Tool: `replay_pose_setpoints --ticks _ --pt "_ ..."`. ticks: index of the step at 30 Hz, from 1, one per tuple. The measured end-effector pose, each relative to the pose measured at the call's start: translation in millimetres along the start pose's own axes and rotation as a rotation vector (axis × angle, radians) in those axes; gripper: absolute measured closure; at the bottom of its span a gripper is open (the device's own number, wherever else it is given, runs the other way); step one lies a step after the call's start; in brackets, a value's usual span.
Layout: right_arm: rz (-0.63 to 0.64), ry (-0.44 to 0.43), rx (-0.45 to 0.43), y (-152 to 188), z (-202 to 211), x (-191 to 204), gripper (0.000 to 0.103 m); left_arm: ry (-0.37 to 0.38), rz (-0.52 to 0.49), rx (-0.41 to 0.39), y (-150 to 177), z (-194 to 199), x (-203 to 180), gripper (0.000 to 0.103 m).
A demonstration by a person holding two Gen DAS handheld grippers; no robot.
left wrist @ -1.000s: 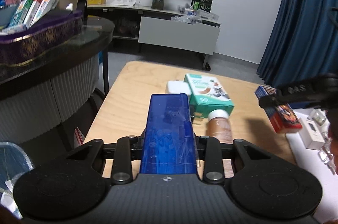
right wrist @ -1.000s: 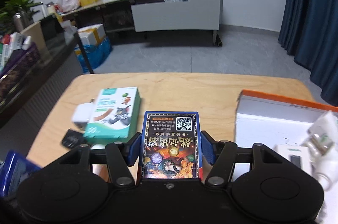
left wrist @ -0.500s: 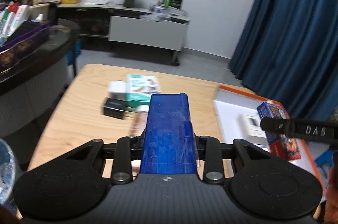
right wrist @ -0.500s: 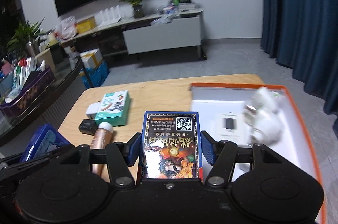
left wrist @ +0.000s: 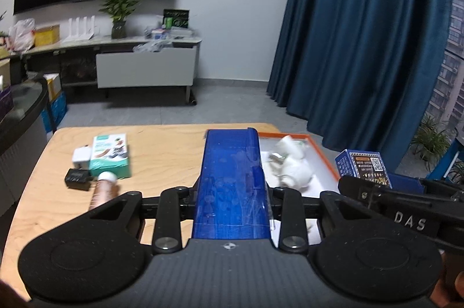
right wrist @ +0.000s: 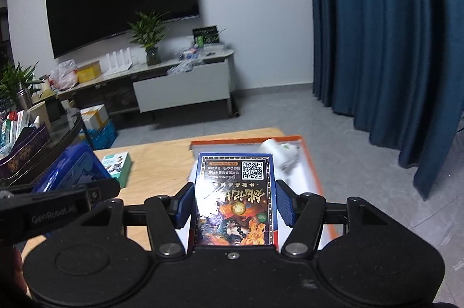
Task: Organize rigid objects
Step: 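Carry the blue case with left tool while right tool carries the card box over the orange-rimmed box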
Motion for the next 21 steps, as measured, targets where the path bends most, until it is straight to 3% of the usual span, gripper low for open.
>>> replay_pose_setpoints --ticks 10,21 --pt "-0.053 0.017 -0.018 14 16 -34 0.032 0.016 0.013 0.017 18 -2 -20 0.070" --pt "-0.054 0.023 0.000 20 14 -39 0.032 0.034 0.016 0.035 28 -6 -36 0.070"
Point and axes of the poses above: each gripper's, at about its wrist camera, not at the fingertips, and z roughly against the way its jaws point, x to its left, y to its underside, the point moved 10 cm from there along -z, roughly the way its jaws point, and after that the axes turned 1 degree about y, right-handed, at the moved point
